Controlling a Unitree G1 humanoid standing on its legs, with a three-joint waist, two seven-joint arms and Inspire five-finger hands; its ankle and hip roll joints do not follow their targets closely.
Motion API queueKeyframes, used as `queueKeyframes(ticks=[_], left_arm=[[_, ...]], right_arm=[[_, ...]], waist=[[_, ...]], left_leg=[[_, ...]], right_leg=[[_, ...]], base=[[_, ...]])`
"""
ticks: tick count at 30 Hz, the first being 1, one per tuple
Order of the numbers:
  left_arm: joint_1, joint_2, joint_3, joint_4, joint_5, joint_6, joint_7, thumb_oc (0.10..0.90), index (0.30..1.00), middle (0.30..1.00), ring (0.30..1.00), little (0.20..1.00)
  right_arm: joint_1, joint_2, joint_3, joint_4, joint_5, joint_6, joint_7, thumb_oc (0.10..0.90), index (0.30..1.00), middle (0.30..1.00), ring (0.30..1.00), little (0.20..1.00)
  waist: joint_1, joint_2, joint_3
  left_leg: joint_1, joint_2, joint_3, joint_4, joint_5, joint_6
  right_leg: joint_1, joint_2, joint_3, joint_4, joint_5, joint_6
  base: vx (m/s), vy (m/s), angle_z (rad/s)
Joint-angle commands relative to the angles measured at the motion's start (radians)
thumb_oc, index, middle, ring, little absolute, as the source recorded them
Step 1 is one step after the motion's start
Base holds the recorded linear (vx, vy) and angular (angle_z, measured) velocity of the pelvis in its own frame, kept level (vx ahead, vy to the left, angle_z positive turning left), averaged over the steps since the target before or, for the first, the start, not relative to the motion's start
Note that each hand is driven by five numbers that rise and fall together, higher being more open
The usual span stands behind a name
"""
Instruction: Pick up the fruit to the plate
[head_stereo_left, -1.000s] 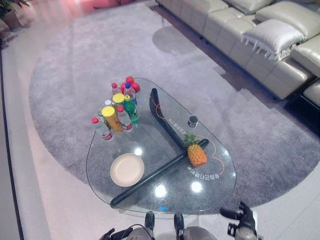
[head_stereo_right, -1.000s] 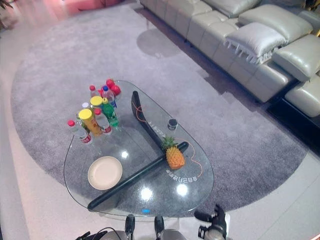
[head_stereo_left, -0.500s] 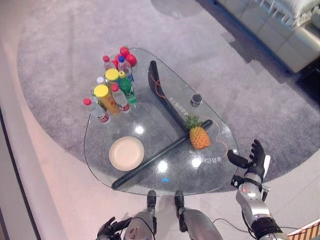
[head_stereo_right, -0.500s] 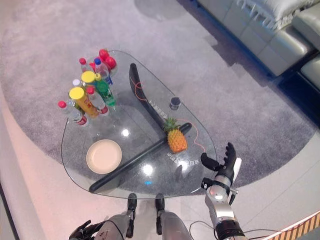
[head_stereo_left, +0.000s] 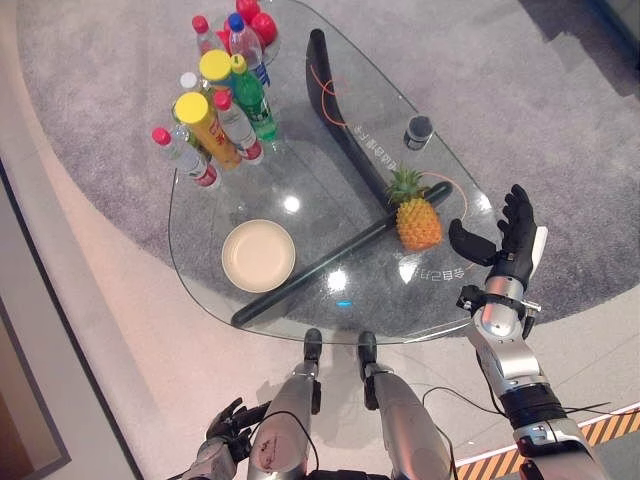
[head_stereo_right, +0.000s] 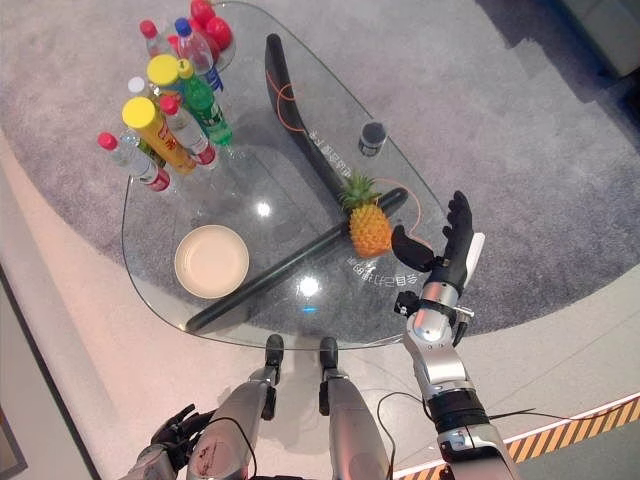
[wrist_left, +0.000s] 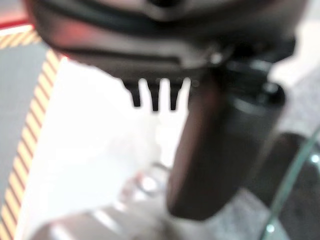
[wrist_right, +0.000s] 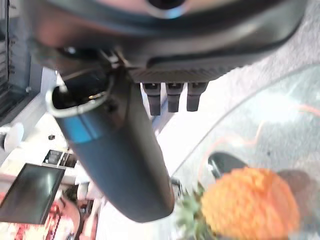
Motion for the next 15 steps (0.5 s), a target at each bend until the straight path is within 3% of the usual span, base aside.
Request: queueKeyframes(ticks=[1,15], left_arm=[[0.041,-0.001,-0.020,0.004,-0.051,-0.003,0.009,0.800,0.900,0.900,0.900,0.900],[0.027,-0.003,-0.077,-0.064,-0.139,-0.008,0.003,0.800,0.900,0.900,0.900,0.900]], right_arm=[[-0.061,-0.058,-0.004,-0.177,-0.063,-0.051,-0.041,0.800,0.900,0.900,0.900,0.900],[-0.202,-0.088,0.026,-0.142,-0.041,0.026,-0.100,0.800,0.900,0.900,0.900,0.900]], waist=[[-0.017,-0.034,-0.002],[0.000,-0.025,0.006]], left_leg=[[-0.109,-0.094,-0.075,0.151,-0.062,0.041],[-0.210,-0.095,-0.066,0.141,-0.035,0.044]], right_leg=[[0.036,-0.064,-0.136,-0.110,0.109,-0.008],[-0.082,-0.063,-0.140,-0.092,0.126,0.000]], base=[[-0.01,0.043,0.01],[-0.02,0.038,0.01]])
